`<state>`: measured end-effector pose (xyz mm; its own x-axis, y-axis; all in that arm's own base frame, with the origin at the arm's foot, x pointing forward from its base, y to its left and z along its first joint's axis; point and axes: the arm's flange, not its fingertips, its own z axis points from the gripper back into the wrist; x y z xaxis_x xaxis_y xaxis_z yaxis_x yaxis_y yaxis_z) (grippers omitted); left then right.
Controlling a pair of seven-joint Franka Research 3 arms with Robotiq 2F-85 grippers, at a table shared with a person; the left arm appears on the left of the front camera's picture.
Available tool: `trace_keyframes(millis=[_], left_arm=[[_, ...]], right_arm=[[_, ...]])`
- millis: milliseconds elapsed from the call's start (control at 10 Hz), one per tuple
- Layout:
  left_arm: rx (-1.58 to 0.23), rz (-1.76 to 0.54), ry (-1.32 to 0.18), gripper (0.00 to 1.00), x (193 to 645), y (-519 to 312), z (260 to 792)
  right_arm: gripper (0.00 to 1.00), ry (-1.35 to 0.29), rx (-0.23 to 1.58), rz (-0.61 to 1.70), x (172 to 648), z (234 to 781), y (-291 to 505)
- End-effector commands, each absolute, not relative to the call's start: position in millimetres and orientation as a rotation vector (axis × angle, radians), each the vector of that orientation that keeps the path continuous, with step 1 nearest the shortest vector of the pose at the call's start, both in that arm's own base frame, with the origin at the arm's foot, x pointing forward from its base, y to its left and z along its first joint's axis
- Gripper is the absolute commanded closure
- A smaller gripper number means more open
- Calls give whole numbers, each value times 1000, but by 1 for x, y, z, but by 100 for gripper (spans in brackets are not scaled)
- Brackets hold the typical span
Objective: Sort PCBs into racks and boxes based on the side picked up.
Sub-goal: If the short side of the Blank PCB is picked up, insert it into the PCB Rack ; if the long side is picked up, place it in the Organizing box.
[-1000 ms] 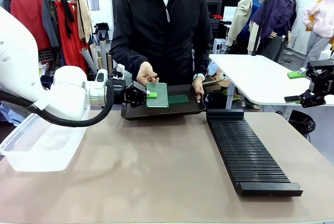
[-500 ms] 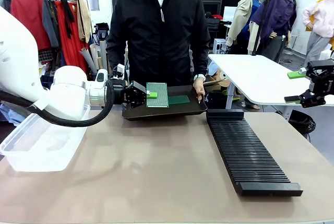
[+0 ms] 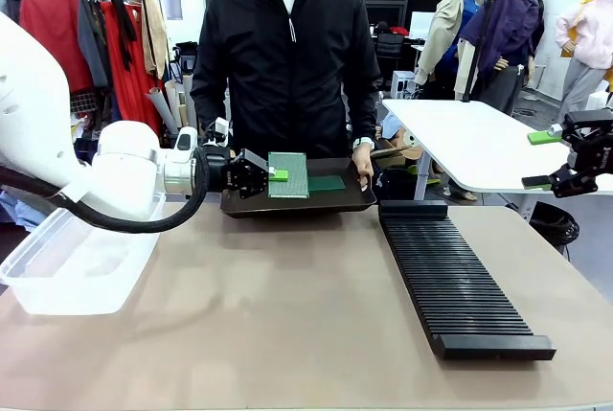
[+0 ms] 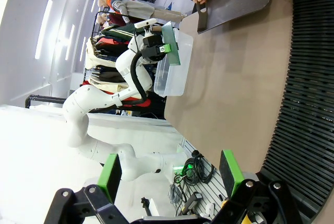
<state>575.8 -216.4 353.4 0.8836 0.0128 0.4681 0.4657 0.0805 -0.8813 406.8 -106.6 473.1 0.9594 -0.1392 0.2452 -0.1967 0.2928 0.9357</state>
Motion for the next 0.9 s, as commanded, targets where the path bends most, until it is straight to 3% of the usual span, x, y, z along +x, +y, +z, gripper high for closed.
trace_keyframes(millis=[0,300,800], left_arm=[[-1489,-372,-322,100,577,-200,365],[-1435,-369,-294,100,581,-154,381],[-1182,-322,-266,100,575,-36,405]], right_arm=[[0,-313,1272,37,407,476,-105],[0,-313,1272,37,407,476,-105],[0,-313,1272,37,407,476,-105]])
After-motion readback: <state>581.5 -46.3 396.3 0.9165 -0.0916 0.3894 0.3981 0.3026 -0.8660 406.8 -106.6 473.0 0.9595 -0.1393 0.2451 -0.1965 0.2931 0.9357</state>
